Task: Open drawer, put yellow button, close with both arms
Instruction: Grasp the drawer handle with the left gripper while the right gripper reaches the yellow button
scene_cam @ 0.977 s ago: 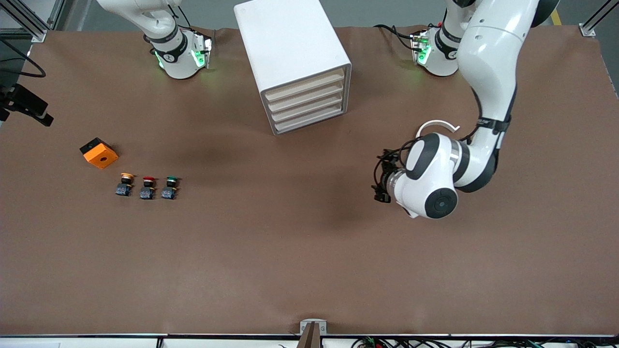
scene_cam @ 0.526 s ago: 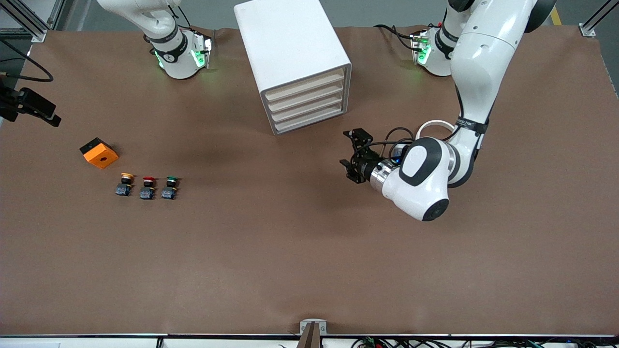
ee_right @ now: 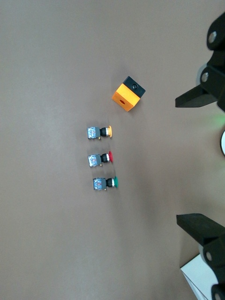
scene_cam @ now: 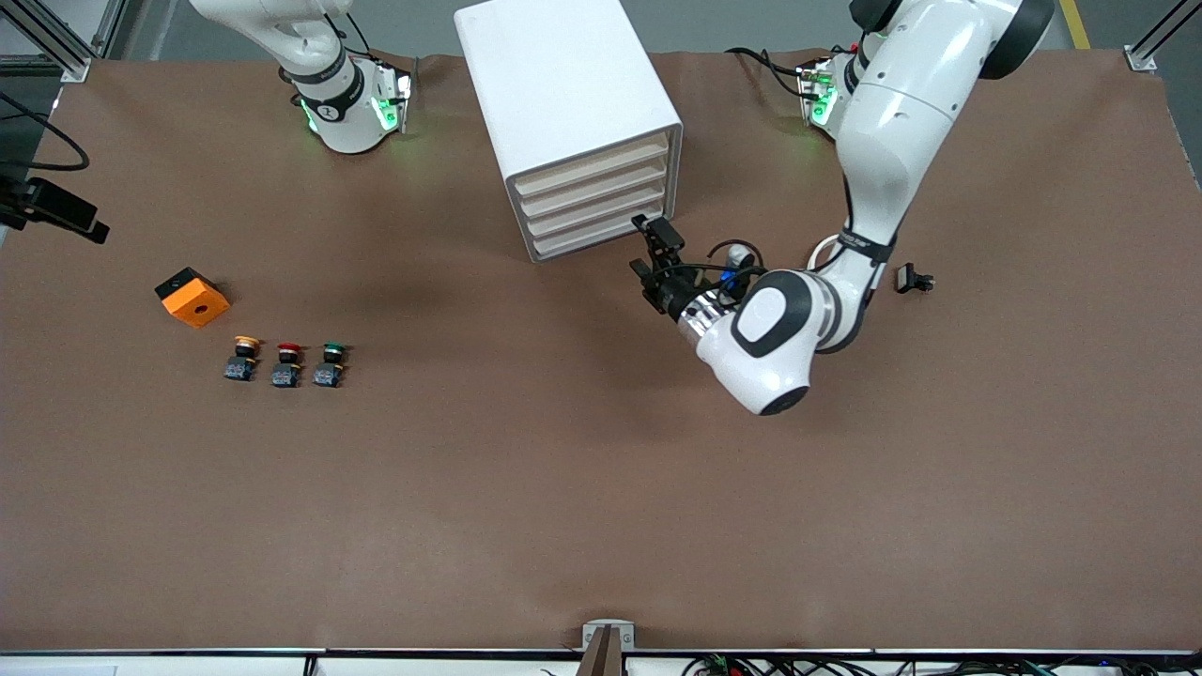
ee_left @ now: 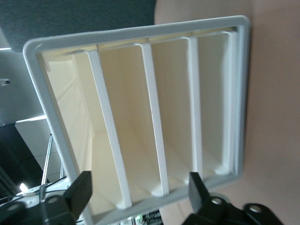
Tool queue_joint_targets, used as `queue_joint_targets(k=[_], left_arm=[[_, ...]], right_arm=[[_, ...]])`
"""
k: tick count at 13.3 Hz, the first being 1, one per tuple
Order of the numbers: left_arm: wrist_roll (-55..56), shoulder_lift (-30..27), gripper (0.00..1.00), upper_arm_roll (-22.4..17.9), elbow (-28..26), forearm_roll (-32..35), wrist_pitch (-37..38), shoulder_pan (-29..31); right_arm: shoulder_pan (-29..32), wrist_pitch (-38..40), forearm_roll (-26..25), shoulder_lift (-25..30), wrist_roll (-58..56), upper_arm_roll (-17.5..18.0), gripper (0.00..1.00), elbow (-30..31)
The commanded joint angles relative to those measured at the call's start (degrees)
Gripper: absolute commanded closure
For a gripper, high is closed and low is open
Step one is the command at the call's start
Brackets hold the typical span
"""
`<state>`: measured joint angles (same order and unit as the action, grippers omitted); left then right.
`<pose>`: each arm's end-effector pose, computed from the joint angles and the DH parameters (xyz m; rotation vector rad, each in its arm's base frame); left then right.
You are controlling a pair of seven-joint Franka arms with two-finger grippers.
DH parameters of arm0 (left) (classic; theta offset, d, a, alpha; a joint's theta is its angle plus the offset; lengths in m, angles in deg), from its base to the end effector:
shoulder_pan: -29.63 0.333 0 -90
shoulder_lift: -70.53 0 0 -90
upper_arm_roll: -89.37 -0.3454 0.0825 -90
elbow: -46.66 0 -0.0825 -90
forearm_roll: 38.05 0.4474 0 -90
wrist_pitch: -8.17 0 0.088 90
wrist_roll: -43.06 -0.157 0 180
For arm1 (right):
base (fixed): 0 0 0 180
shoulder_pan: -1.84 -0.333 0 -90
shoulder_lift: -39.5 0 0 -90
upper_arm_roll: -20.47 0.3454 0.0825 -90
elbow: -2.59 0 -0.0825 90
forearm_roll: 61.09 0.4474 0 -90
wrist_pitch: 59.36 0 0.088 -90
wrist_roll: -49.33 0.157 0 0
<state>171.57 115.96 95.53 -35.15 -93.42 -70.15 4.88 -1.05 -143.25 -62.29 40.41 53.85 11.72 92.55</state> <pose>0.5339 -0.4694 0.2142 -1.1943 -1.7764 1.4736 0.5930 -0.0650 0.6052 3.1080 -0.2841 -0.1412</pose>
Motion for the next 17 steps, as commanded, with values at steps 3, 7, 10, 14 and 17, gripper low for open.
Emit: queue_joint_targets(k=[3,7,10,14,17], left_arm=[[6.74,0.19,0.28,0.08,0.33,-4.56,5.55,-1.79],[9.38,1.07,0.36,-0.01,0.25,-4.57,5.99,-4.86],[10.70,1.60,0.48,-0.01,0.25,-4.57,5.99,-6.88],[12.99,1.51,0.59,-0.01,0.25,-4.65,6.34,-7.94],[13.17,1.86,0.69,-0.01,0.25,-5.01,6.35,-8.21]], right_arm=[[0.69,-1.42,-1.43,-8.01,-0.21,0.22,0.00,0.64],[1.04,-17.58,-5.91,-8.55,-1.61,0.22,0.00,14.86],[3.23,-33.12,-6.27,-8.82,-1.70,0.22,0.00,26.02],[5.78,-45.81,-6.27,-15.56,-1.88,0.22,0.00,30.45],[6.93,-51.54,-6.27,-21.19,-6.00,0.22,0.00,30.98]])
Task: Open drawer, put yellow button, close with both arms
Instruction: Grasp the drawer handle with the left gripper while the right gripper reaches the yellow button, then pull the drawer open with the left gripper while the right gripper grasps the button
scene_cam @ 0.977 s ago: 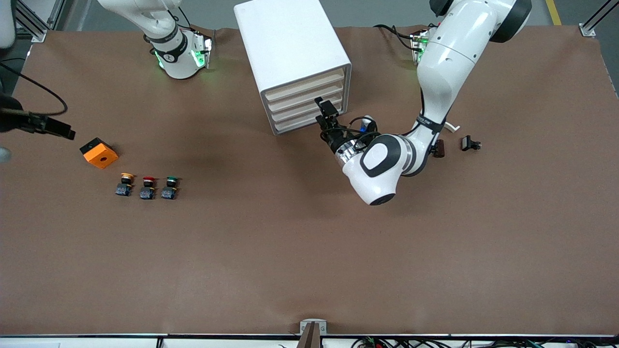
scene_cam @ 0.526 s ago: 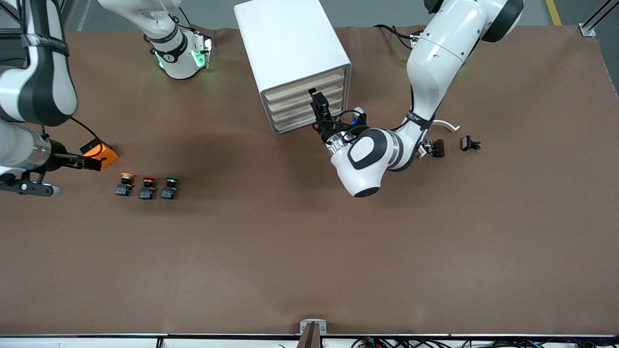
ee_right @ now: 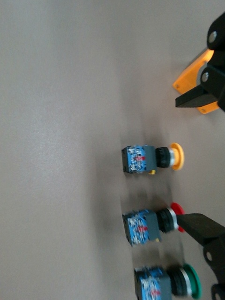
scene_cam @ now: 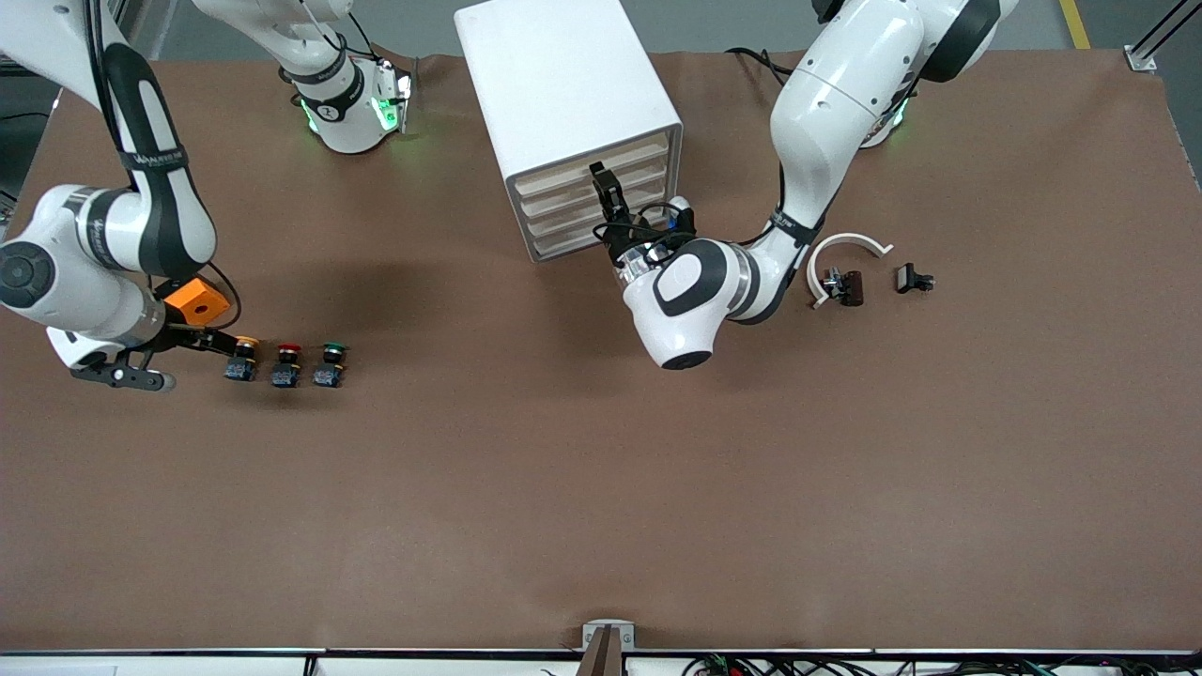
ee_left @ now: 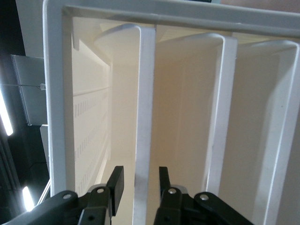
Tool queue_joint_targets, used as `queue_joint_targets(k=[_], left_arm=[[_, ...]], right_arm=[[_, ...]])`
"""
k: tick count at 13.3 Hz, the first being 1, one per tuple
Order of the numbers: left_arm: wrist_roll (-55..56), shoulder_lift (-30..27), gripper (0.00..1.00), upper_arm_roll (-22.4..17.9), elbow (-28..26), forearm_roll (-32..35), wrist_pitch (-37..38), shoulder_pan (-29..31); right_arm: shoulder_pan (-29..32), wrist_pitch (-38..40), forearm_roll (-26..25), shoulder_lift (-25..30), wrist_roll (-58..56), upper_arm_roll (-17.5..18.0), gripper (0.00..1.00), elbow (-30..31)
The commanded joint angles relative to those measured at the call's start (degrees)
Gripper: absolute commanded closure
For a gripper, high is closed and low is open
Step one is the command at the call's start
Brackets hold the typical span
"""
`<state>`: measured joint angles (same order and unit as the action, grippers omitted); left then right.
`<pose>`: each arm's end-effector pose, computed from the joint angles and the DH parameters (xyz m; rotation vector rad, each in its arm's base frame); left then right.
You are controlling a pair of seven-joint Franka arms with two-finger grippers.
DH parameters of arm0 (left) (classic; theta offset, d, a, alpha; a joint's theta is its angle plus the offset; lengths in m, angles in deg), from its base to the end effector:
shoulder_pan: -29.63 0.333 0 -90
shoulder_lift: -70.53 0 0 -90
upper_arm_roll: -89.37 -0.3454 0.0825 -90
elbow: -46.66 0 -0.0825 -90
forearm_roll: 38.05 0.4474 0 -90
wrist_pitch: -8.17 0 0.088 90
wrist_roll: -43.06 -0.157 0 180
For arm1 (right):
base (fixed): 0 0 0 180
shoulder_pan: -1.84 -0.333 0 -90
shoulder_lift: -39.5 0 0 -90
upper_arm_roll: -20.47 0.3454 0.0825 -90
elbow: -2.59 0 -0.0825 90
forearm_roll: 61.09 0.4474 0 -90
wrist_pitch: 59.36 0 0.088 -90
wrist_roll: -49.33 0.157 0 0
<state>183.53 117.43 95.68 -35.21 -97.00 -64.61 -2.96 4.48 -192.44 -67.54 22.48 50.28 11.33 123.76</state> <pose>0.4486 -0.5382 0.2132 -1.0245 -1.6071 1.3244 0.5996 -0.1334 0.1993 3.0141 -0.2064 -0.1490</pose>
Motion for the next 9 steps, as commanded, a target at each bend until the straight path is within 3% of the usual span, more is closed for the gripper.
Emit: queue_joint_targets(k=[1,2,6,9], left_arm=[[1.21,0.47,0.70,-0.16,0.31,-1.43,0.80,-0.63],[1.03,0.47,0.75,-0.16,0.31,-1.78,0.72,-0.90],[0.59,0.74,0.77,-0.16,0.48,-3.37,0.63,-1.60],[0.42,1.00,0.89,-0.24,0.48,-3.02,0.54,-1.51]], right_arm=[[1.49,-3.31,-1.02,-5.02,-2.62,0.61,0.00,-0.32],[1.49,-4.71,-1.02,-6.34,-2.62,0.61,0.00,-0.23],[2.55,-9.20,-0.94,-9.52,-2.79,0.70,0.00,0.47],[2.72,-11.93,-0.59,-10.75,-2.71,0.79,0.02,0.47]])
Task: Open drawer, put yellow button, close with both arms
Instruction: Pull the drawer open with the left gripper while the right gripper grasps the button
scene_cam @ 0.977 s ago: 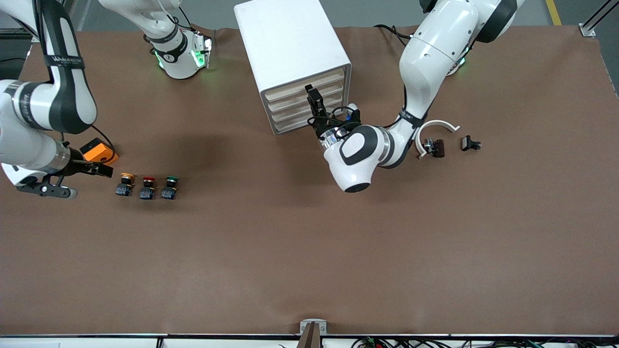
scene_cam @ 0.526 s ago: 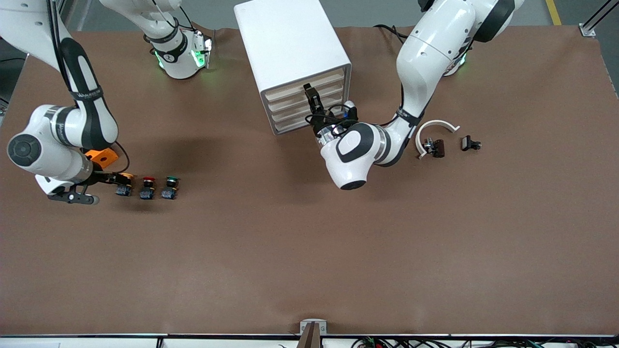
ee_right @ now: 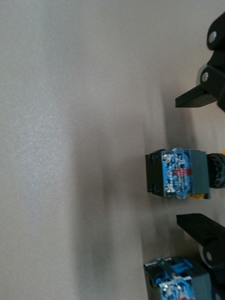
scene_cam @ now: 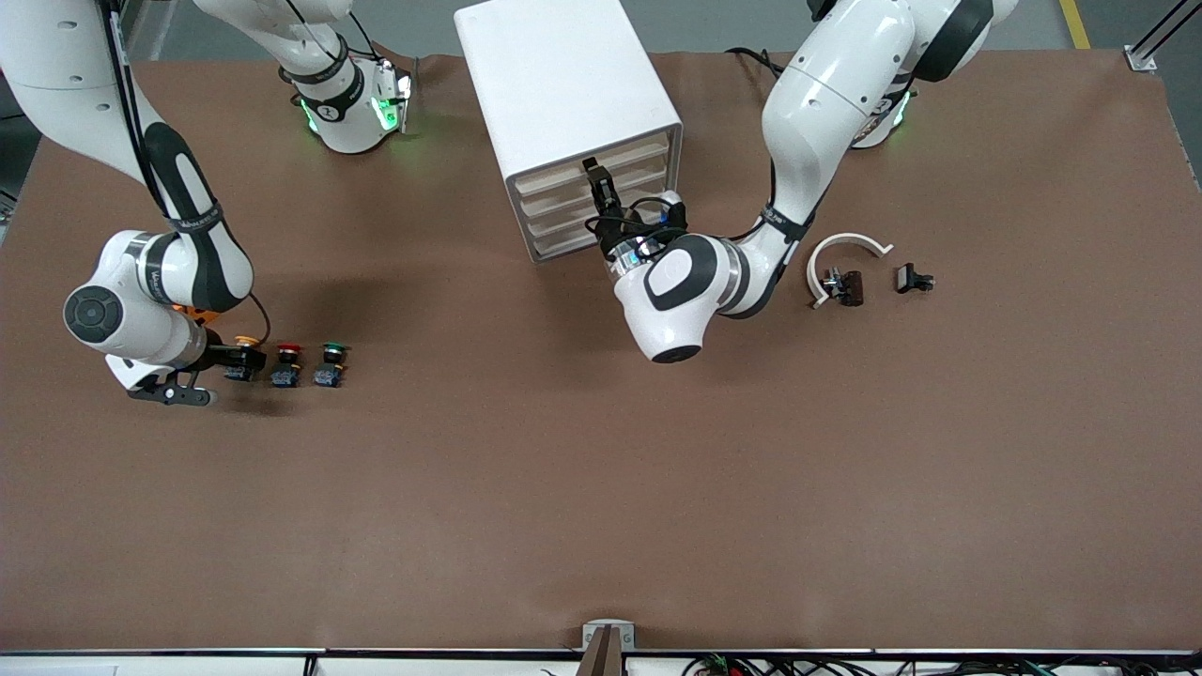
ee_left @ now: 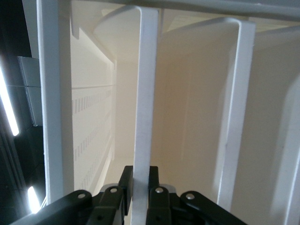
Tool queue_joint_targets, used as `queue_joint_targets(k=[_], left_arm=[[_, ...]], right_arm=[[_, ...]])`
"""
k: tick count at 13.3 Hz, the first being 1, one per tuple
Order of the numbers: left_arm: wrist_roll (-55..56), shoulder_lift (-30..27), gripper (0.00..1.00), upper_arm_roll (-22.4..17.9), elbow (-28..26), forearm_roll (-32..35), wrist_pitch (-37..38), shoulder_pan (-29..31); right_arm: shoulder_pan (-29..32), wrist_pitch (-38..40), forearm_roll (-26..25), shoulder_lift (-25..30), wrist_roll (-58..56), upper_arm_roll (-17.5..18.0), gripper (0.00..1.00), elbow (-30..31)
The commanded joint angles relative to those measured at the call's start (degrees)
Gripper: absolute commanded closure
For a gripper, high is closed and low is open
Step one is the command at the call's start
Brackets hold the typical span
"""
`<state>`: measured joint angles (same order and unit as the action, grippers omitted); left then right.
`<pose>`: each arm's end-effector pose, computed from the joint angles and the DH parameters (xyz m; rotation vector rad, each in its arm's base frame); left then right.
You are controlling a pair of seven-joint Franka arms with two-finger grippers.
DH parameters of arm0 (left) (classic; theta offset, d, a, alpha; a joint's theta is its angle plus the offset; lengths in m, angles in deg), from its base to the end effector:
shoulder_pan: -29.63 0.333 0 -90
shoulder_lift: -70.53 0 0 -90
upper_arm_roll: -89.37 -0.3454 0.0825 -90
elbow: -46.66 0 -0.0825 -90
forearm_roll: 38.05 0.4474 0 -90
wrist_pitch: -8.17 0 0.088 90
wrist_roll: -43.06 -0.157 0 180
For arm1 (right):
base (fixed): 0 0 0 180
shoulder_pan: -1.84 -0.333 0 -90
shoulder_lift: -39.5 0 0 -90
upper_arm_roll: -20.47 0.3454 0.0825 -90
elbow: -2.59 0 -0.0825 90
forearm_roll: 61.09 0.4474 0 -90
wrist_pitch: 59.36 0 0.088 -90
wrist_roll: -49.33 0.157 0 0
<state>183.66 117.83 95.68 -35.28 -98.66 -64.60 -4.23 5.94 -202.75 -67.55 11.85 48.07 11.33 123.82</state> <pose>0.4363 -0.5508 0.2117 -1.0150 -1.5821 1.3384 0.5912 -0.1482 0.0997 3.0085 -0.1517 -0.1650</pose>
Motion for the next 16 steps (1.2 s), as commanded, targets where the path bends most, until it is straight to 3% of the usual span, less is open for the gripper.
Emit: queue_joint_targets(k=[1,3,8,12,15,16], left_arm=[[0.37,1.22,0.90,-0.24,0.64,-1.00,0.53,-0.24],[0.28,1.48,0.96,-0.85,0.91,-0.73,0.53,0.19],[-2.18,1.57,0.96,-1.38,1.96,-0.74,0.44,5.73],[-2.35,1.31,0.94,-5.33,3.10,-1.09,0.18,6.87],[-2.35,1.40,0.92,-5.42,4.77,-1.09,0.18,10.20],[-2.35,1.40,0.86,-5.43,5.21,-1.09,0.18,11.17]], right_arm=[[1.27,-1.72,-0.06,-0.29,-0.23,0.78,0.07,0.33],[1.27,-1.72,0.48,-0.73,0.03,0.87,0.21,0.15],[0.92,-1.28,4.96,-1.17,0.21,0.96,0.62,-0.20],[0.56,0.38,4.96,-0.91,0.03,1.05,0.87,-0.90],[0.04,7.30,5.05,1.28,0.03,1.14,0.94,-2.48],[-0.75,10.99,5.05,2.85,0.29,1.14,0.94,-3.36]])
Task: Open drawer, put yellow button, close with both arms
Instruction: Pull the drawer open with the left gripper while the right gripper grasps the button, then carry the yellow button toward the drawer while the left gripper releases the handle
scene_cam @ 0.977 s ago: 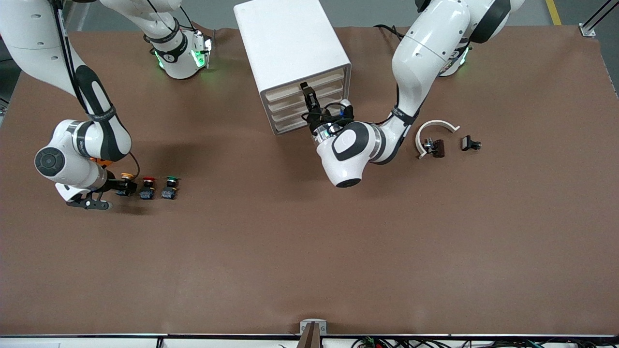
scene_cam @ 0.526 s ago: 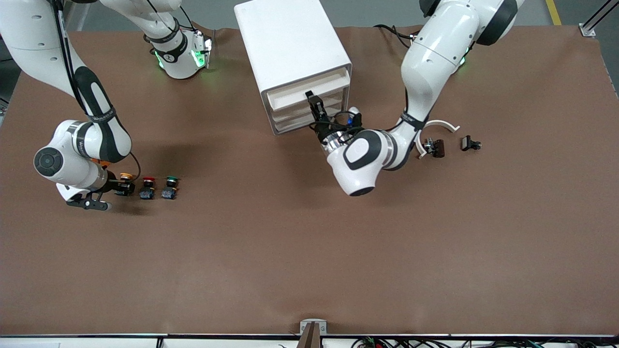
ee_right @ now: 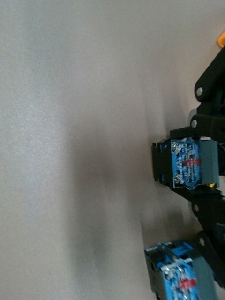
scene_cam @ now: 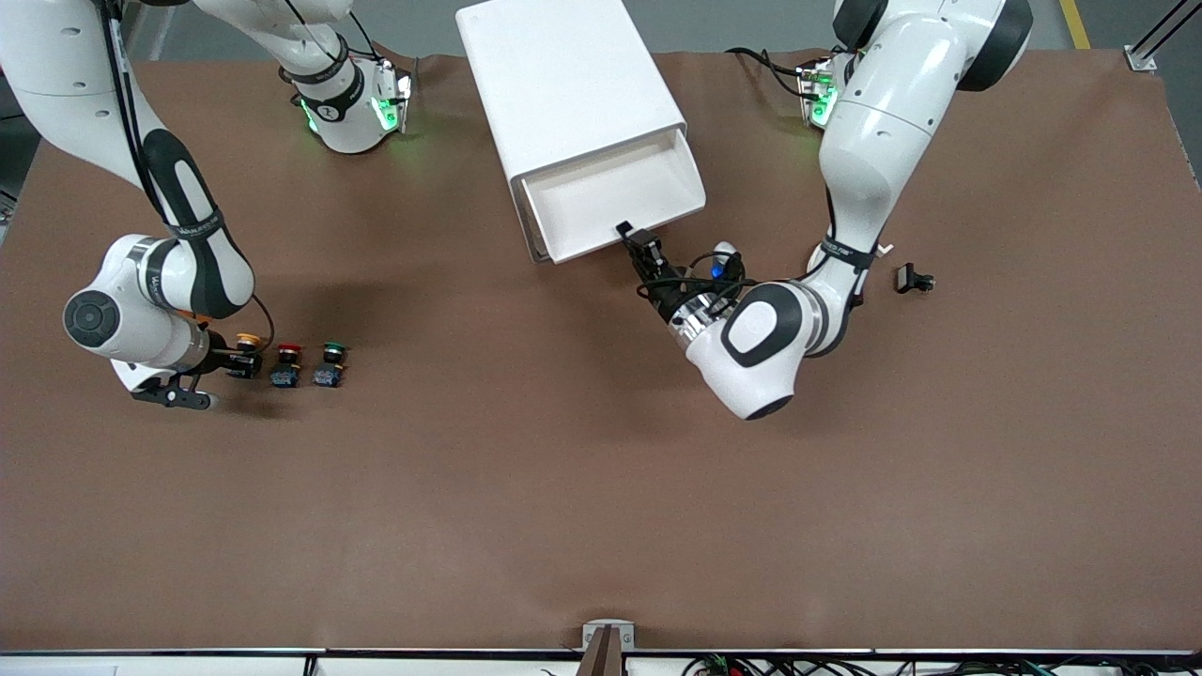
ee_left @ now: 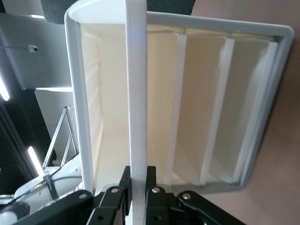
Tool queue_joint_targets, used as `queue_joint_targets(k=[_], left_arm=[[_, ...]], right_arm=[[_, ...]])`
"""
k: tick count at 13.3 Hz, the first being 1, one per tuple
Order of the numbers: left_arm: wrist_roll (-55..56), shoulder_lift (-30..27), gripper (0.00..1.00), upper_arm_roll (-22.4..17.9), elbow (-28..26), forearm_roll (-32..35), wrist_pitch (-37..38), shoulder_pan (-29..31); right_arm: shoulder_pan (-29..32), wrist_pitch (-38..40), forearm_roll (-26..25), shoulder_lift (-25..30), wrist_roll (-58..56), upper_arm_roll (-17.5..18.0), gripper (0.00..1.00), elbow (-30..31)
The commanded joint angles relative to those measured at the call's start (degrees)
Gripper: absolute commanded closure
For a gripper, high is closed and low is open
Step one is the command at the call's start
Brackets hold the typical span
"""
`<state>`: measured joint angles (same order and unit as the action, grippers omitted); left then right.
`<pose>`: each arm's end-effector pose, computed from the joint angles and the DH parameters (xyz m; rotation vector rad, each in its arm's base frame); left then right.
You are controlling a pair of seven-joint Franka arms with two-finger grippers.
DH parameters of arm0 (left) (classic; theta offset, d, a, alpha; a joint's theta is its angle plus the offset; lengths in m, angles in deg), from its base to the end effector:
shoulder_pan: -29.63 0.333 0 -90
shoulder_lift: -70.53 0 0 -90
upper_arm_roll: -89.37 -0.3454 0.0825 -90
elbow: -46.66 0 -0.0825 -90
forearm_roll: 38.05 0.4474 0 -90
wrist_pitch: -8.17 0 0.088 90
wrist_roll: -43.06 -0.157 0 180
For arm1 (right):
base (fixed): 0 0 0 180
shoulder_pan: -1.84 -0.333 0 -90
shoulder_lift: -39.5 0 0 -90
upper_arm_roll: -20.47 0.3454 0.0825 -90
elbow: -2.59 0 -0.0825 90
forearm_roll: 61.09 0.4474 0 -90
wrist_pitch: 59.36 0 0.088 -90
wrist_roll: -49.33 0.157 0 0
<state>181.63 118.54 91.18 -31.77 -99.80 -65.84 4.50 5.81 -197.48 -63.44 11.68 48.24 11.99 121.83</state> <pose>0.5620 -0.4536 0.2159 -0.9357 -1.8035 1.4783 0.5946 -0.1385 0.1040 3.0461 -0.2350 -0.2480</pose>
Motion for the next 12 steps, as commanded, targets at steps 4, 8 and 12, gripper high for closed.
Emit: queue_joint_targets(k=[4,8,12], left_arm=[[-2.77,0.34,0.27,-0.76,1.88,-0.30,-1.73,5.35],[-4.36,0.07,0.00,-0.93,5.21,-0.04,-1.92,6.22],[-9.17,-0.63,0.00,-4.34,8.64,1.62,-1.74,9.22]], right_arm=[[-3.35,23.20,0.94,7.95,5.38,0.48,0.93,-7.95],[-7.47,46.49,1.90,8.31,13.37,0.48,0.93,-22.26],[-14.24,63.22,6.38,8.92,28.73,0.56,0.94,-33.53]])
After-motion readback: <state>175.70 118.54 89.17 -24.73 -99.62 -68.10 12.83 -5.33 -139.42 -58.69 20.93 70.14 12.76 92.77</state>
